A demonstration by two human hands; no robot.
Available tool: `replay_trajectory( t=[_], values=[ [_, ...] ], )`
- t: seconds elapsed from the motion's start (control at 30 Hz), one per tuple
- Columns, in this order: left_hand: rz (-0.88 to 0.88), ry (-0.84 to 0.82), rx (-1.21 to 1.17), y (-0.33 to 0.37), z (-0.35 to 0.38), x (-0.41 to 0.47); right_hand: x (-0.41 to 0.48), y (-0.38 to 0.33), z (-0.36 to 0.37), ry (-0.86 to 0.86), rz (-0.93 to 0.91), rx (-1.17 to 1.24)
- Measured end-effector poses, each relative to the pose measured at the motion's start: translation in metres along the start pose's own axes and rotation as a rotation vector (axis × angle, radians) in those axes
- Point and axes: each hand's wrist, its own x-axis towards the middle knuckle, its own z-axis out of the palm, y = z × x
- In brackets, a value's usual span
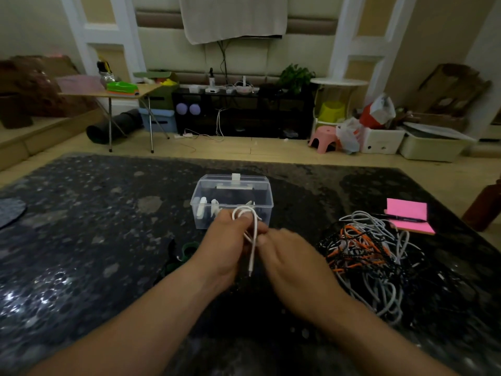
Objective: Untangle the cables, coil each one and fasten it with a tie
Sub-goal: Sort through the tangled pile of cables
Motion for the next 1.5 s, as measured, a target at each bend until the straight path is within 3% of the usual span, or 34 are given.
replay_trajectory(
  t=[0.2, 0.27, 0.47, 0.67, 0.8, 0.93, 1.13, 1.23, 1.33, 1.4, 1.5],
  values=[
    [-0.079, -0.112, -0.217, 0.006, -0.003, 0.001, 0.014, 0.025, -0.011, 0.152, 0.176, 0.352],
    [-0.098, -0.189, -0.182, 0.011, -0.004, 0.000, 0.018, 0.032, -0.011, 0.179, 0.197, 0.334],
    [-0.037, -0.396, 0.016, 0.015, -0.002, -0.010, 0.028, 0.051, 0.000, 0.023, 0.068, 0.133],
    [0.127, -0.153, 0.042, 0.009, -0.007, -0.001, 0.030, 0.036, -0.001, 0.047, 0.116, 0.299],
    [0.086, -0.087, -0.207, 0.011, -0.004, 0.000, 0.026, 0.018, 0.007, -0.054, 0.246, 0.501],
    [0.169, 0.020, -0.318, 0.014, -0.005, 0.009, 0.019, 0.010, 0.014, -0.259, 0.235, 0.602],
    [0.380, 0.223, 0.078, 0.013, -0.037, 0.039, 0.006, 0.011, 0.001, -0.542, 0.153, 0.751],
    [0.409, 0.243, 0.313, 0.011, -0.047, 0.041, 0.006, 0.022, -0.015, -0.642, 0.074, 0.680],
    [0.387, 0.155, 0.522, 0.015, -0.040, 0.025, 0.011, 0.030, -0.021, -0.495, 0.096, 0.734],
    [0.330, -0.013, 0.648, 0.015, -0.031, 0.015, 0.017, 0.036, -0.021, -0.284, 0.178, 0.871],
    [0.270, -0.258, 0.679, 0.009, -0.015, 0.003, 0.024, 0.039, -0.022, -0.099, 0.199, 0.843]
  ],
)
